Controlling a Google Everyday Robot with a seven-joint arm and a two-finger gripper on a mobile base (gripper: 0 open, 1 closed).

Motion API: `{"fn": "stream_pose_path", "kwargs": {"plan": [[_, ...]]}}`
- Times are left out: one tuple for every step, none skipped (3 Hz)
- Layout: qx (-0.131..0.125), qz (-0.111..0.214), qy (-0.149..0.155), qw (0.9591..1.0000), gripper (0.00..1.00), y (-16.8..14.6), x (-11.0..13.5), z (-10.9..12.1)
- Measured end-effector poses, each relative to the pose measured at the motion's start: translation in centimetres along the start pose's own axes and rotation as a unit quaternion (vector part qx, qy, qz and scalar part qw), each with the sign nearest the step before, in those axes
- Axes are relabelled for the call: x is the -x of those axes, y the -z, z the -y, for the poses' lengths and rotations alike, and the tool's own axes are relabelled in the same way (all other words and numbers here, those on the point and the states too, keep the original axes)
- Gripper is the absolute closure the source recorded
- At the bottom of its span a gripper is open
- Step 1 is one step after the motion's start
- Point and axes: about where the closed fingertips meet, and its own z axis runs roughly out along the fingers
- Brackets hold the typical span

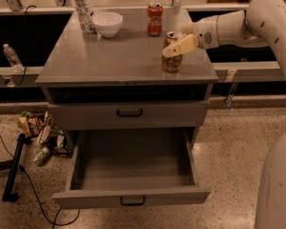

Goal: Pick orange can from middle drawer and place on counter

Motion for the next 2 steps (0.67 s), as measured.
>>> {"fn": "stream_pose_path", "kwargs": {"plan": [[-0.038, 0.01, -0.004, 0.9992, 0.0, 4.05, -0.69, -0.91], [-0.029, 0.006, -0.007, 0.9995, 0.0, 3.14, -1.1, -0.94]]}}
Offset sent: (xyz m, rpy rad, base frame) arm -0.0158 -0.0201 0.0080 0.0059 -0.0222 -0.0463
